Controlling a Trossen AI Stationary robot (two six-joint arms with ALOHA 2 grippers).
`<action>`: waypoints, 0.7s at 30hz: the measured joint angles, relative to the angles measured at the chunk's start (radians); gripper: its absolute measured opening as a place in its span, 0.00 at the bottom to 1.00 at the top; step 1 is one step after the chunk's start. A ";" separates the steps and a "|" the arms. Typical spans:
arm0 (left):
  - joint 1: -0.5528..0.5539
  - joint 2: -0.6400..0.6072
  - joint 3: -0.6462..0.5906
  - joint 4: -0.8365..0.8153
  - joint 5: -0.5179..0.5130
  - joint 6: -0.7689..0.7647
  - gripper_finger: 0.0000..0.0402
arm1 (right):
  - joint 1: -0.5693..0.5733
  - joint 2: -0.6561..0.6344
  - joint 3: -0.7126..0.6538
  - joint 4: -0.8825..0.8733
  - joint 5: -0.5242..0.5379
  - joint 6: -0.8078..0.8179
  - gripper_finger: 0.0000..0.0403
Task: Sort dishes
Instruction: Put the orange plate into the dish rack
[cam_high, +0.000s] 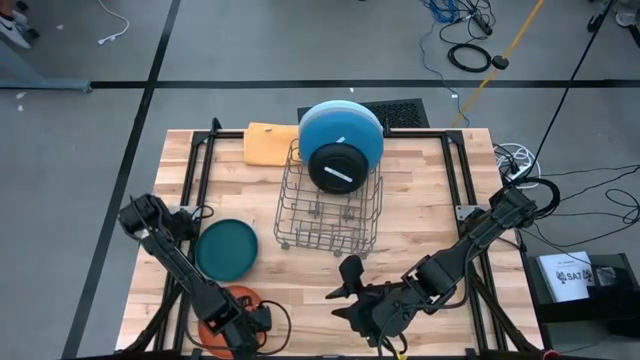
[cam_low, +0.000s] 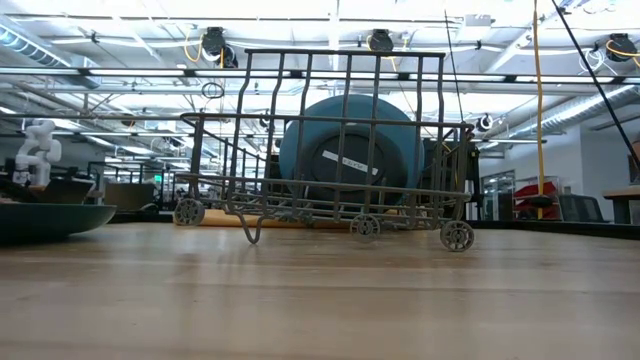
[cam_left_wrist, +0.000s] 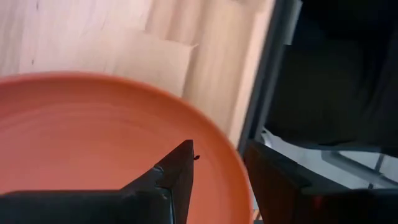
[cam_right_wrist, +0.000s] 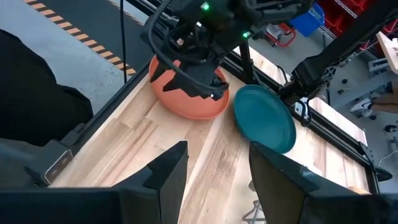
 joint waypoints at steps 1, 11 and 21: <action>0.000 0.005 0.000 -0.004 -0.001 -0.008 0.36 | 0.000 0.000 0.000 0.000 0.000 -0.001 0.41; 0.000 0.050 0.000 0.015 0.000 -0.089 0.36 | 0.001 0.000 0.000 -0.002 -0.001 -0.012 0.41; 0.002 0.046 0.042 0.020 -0.004 -0.100 0.36 | 0.000 0.000 0.000 -0.002 -0.001 -0.043 0.41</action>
